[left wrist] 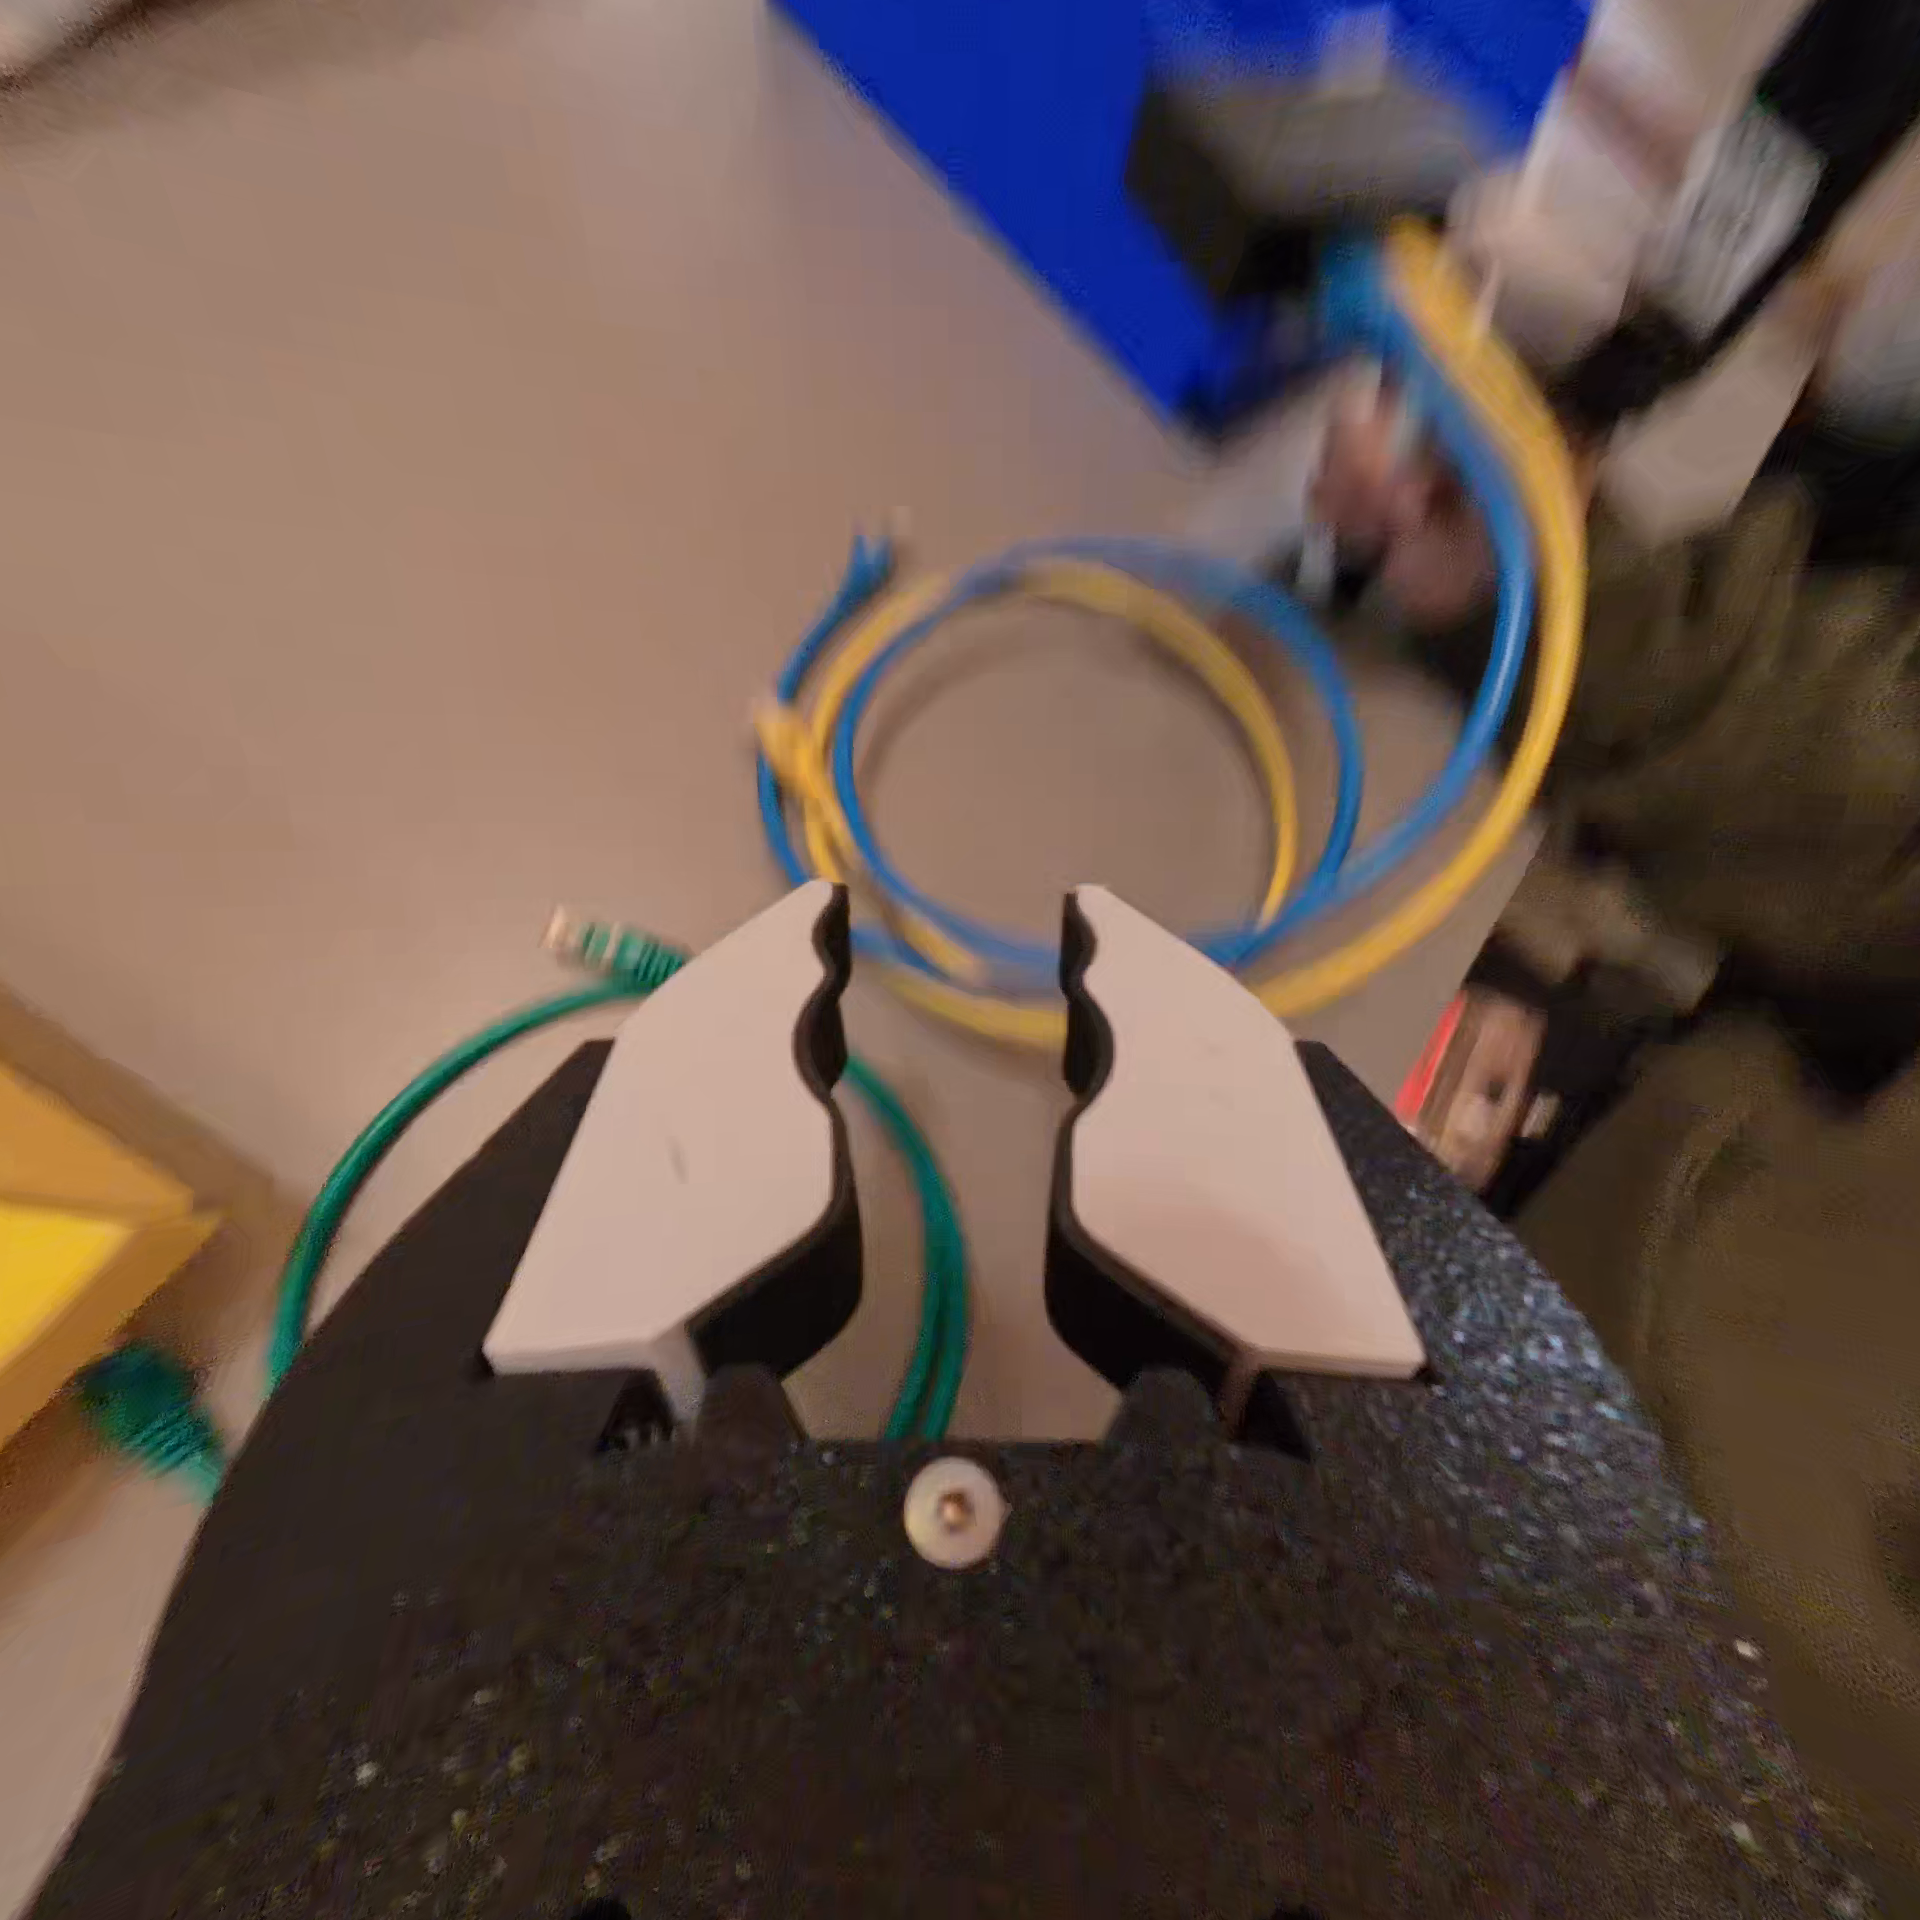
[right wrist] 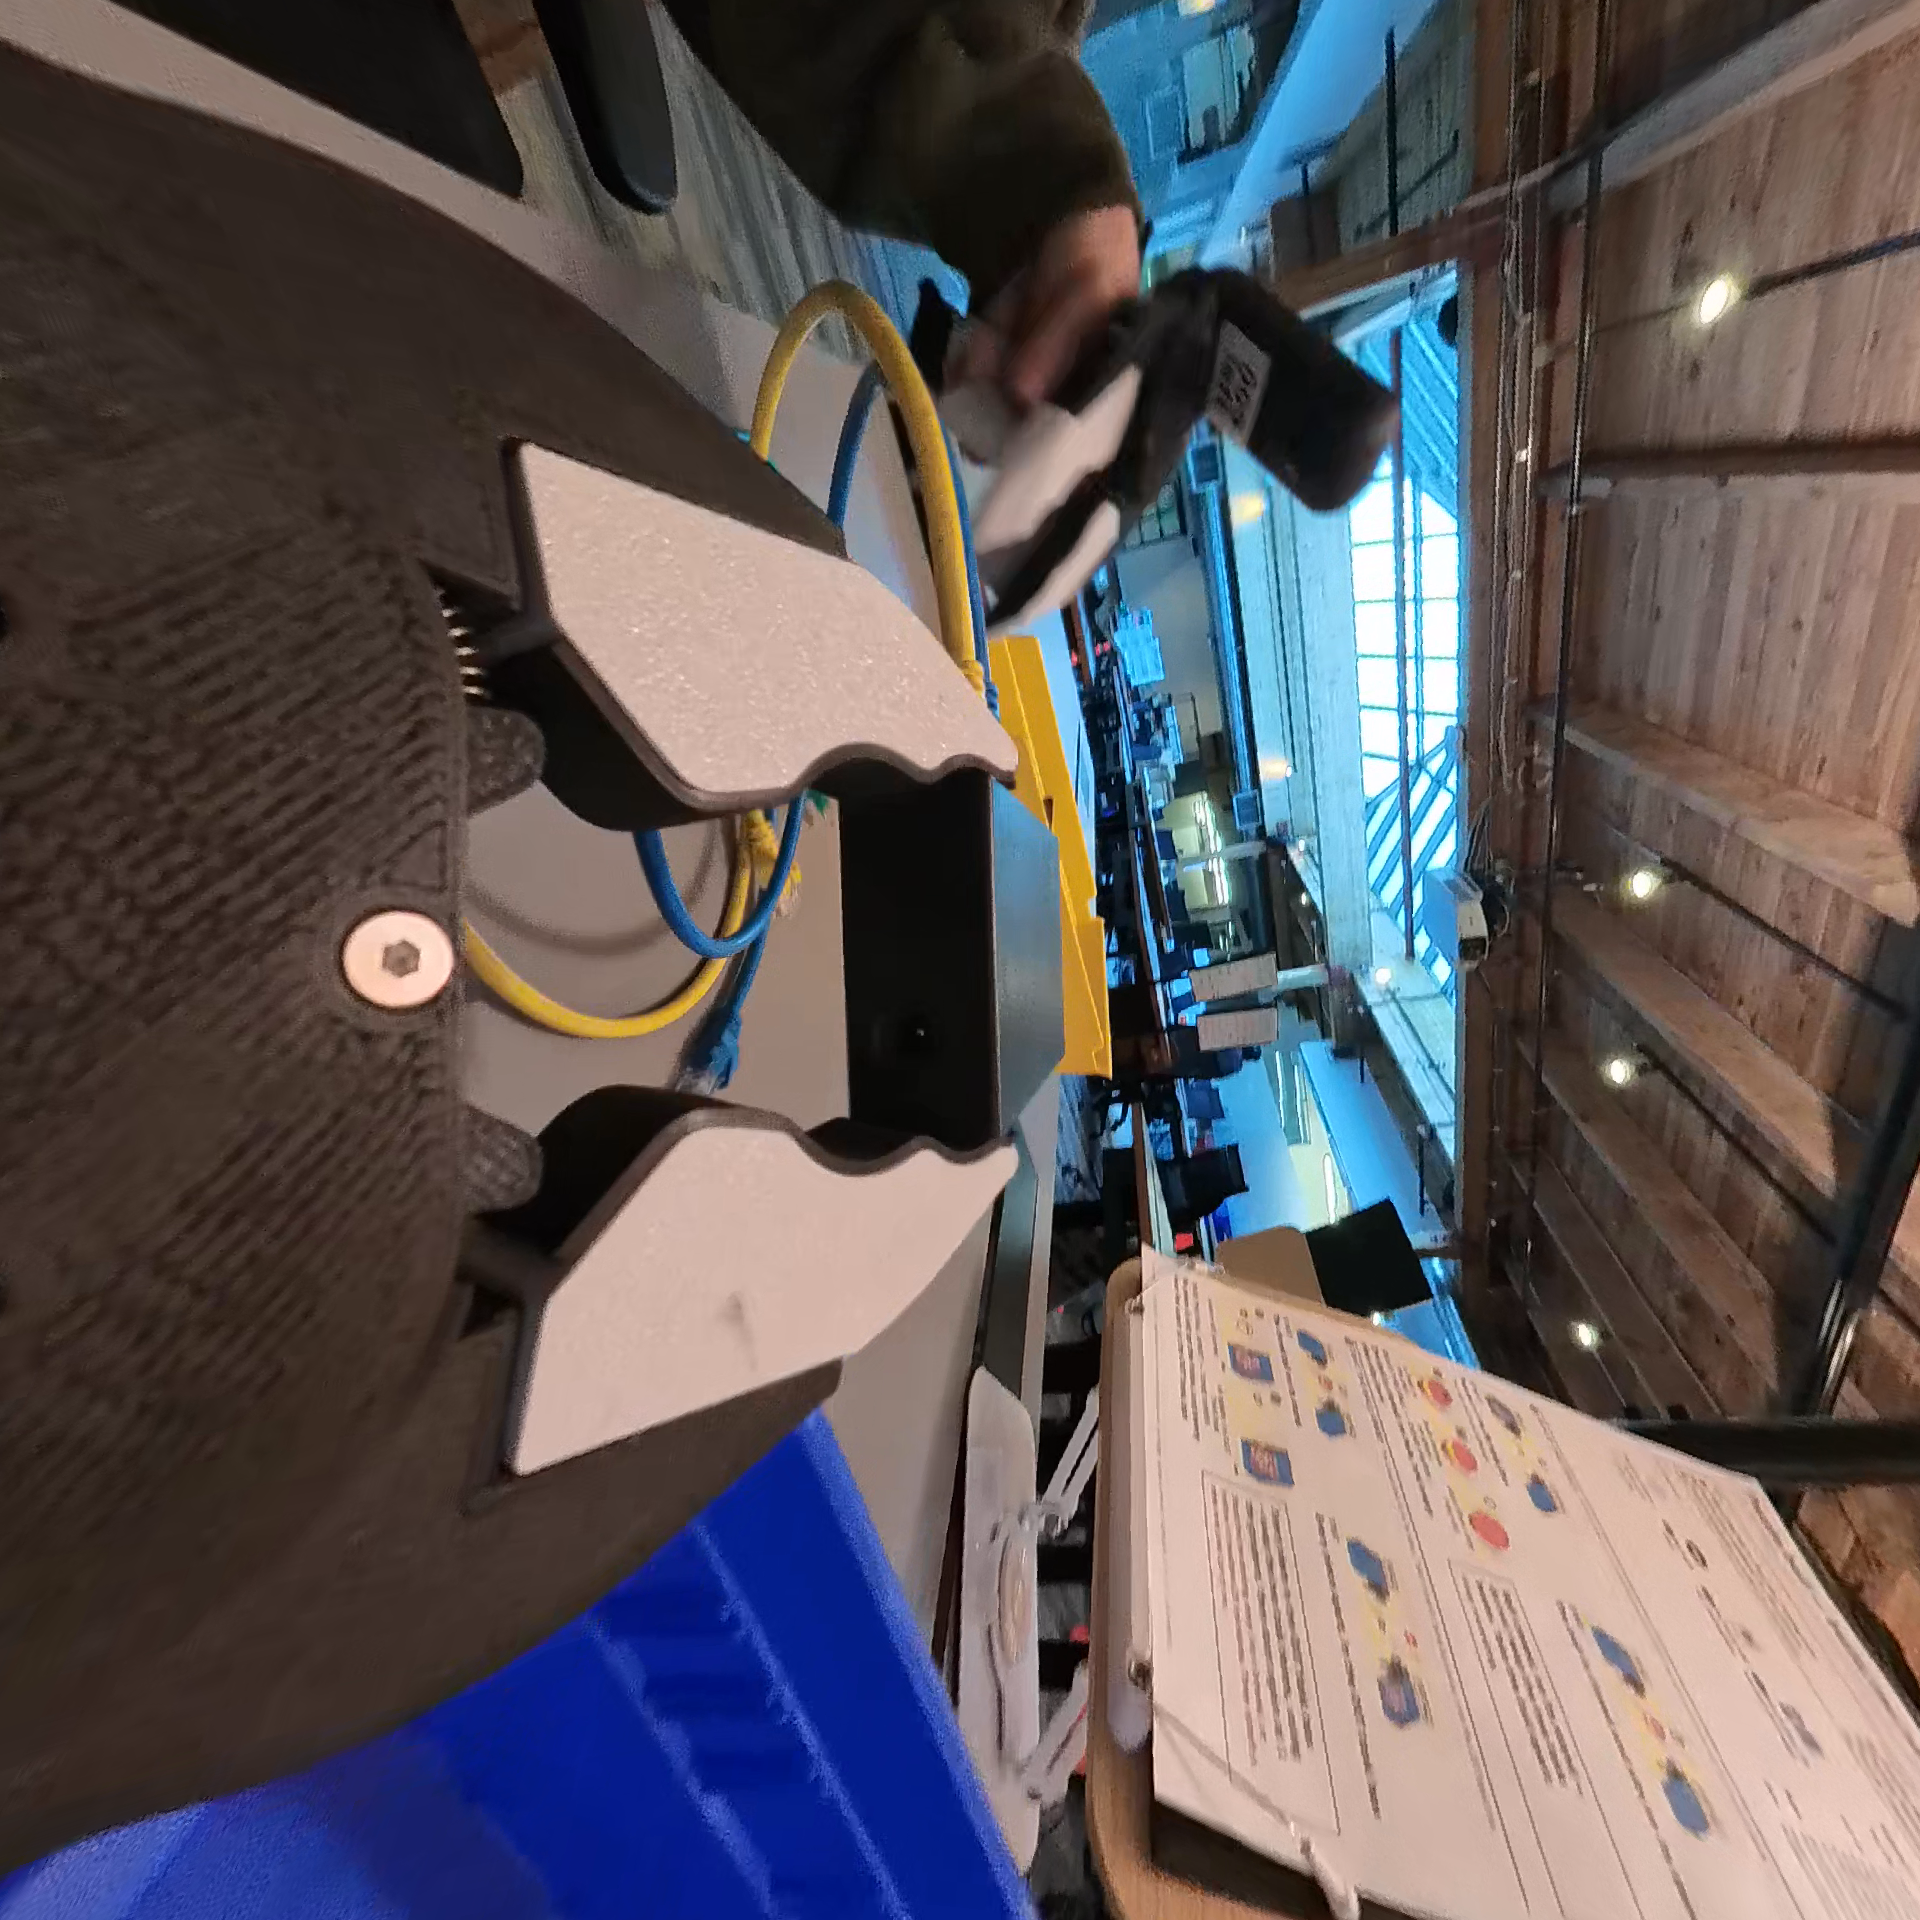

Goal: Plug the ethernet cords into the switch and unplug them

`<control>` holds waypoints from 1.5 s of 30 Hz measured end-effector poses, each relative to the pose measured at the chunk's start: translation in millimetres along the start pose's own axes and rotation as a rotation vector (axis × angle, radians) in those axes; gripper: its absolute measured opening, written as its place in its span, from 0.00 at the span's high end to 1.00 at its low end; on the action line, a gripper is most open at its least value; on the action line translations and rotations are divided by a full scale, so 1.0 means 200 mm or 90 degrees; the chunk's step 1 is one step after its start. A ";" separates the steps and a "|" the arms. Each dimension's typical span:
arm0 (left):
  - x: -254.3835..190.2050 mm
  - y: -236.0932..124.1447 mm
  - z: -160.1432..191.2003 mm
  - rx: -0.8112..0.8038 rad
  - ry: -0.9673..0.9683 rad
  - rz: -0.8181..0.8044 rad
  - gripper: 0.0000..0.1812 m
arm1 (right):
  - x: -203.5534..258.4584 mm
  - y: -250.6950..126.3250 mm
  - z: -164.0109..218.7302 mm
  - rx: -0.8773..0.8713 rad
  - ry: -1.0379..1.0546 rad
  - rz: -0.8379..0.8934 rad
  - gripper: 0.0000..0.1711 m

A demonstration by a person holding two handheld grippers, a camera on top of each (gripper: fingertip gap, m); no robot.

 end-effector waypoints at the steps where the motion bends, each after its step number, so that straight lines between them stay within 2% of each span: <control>1: -0.01 0.03 -0.06 -0.057 -0.048 -0.005 0.75 | 0.01 0.01 0.01 0.000 0.003 -0.014 0.64; 3: -0.03 0.13 -0.14 -0.133 -0.158 0.052 0.67 | 0.04 0.03 0.02 0.009 -0.002 -0.042 0.64; 4: -0.04 0.19 -0.17 -0.151 -0.216 0.095 0.66 | 0.05 0.03 0.02 0.018 -0.010 -0.052 0.64; 7: -0.01 0.41 -0.17 -0.130 -0.384 0.191 0.62 | 0.08 0.04 0.03 0.023 -0.022 -0.081 0.64; 10: -0.02 0.59 -0.12 -0.095 -0.509 0.312 0.63 | 0.09 0.04 0.03 0.009 -0.022 -0.092 0.64; 13: -0.02 0.65 -0.10 -0.122 -0.591 0.393 0.66 | 0.09 0.03 0.03 0.008 -0.014 -0.107 0.64; 17: -0.06 0.65 -0.10 -0.135 -0.592 0.471 0.67 | 0.12 0.06 0.05 0.043 -0.059 -0.105 0.64; 20: -0.10 0.66 -0.12 -0.113 -0.566 0.450 0.82 | 0.14 0.08 0.06 0.052 -0.091 -0.106 0.64; 26: -0.09 0.63 -0.17 -0.113 -0.580 0.409 0.84 | 0.15 0.09 0.07 0.077 -0.098 -0.099 0.64; 35: -0.07 0.57 -0.22 -0.047 -0.516 0.335 0.85 | 0.19 0.13 0.11 0.131 -0.169 -0.069 0.61; 41: -0.07 0.56 -0.22 -0.016 -0.489 0.337 0.85 | 0.20 0.13 0.12 0.139 -0.182 -0.068 0.63; 45: -0.06 0.54 -0.22 0.000 -0.473 0.340 0.85 | 0.19 0.13 0.12 0.135 -0.194 -0.058 0.58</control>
Point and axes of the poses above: each gripper's, where its closed fingertips meet, y out along the fingers, z out of its underside, x = y × z across the jaws, the point moved 9 cm from there along -y, back along the fingers, and after that the axes turned 11 degrees about -x, right-handed, at the moved point
